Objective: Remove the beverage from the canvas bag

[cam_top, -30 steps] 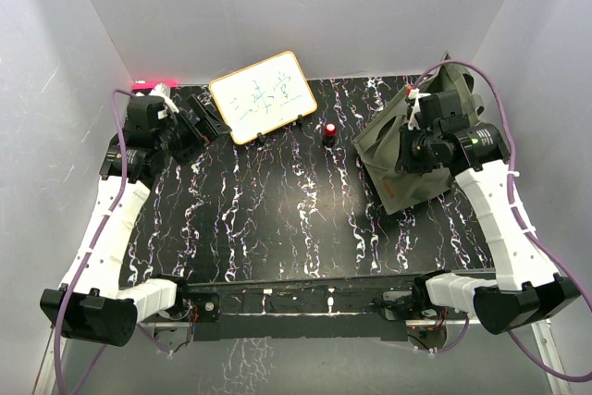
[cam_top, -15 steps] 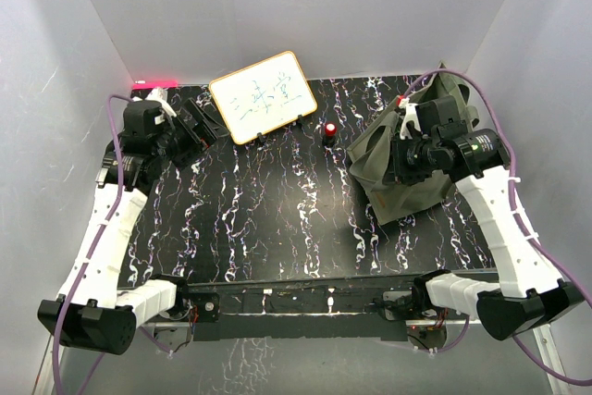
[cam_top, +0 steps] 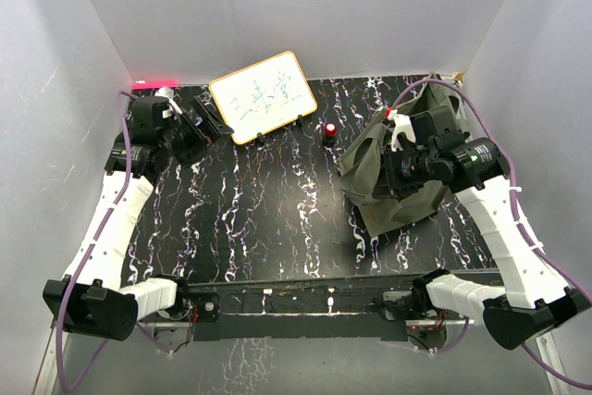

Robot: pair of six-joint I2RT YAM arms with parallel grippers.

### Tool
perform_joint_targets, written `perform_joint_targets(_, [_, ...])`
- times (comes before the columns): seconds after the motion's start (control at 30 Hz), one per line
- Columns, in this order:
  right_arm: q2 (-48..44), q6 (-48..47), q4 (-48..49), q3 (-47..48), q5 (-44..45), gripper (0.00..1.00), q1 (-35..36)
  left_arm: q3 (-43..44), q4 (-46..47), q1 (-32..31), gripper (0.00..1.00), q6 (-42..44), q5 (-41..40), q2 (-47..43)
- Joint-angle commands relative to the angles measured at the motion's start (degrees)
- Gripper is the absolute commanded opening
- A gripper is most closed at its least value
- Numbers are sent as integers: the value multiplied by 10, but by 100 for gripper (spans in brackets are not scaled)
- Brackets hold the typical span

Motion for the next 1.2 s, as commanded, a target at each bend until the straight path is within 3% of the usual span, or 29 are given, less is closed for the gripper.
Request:
perform_joint_targets(0.0, [7, 19, 39, 31, -36, 8, 11, 15, 20, -2, 97, -11, 17, 5])
perform_joint_targets(0.13, [31, 29, 53, 58, 22, 16, 12, 21, 34, -2, 97, -18, 17, 23])
perform_joint_targets(0.4, [42, 15, 75, 98, 86, 61, 11, 61, 48, -2, 97, -14, 16, 75])
perform_joint_targets(0.5, [49, 1, 82, 131, 125, 73, 11, 70, 51, -2, 97, -12, 15, 87])
perform_joint_targets(0.67, [48, 1, 113, 178, 259, 79, 12, 74, 58, -2, 97, -16, 18, 104])
perform_joint_targets(0.83, [41, 20, 161, 151, 410, 85, 9, 87, 58, -2, 97, -17, 26, 129])
perform_joint_targets(1.03, [77, 21, 201, 123, 409, 84, -46, 107, 56, -3, 97, -17, 35, 158])
perform_joint_targets(1.17, [88, 14, 243, 84, 347, 83, -106, 115, 49, -3, 97, -15, 40, 170])
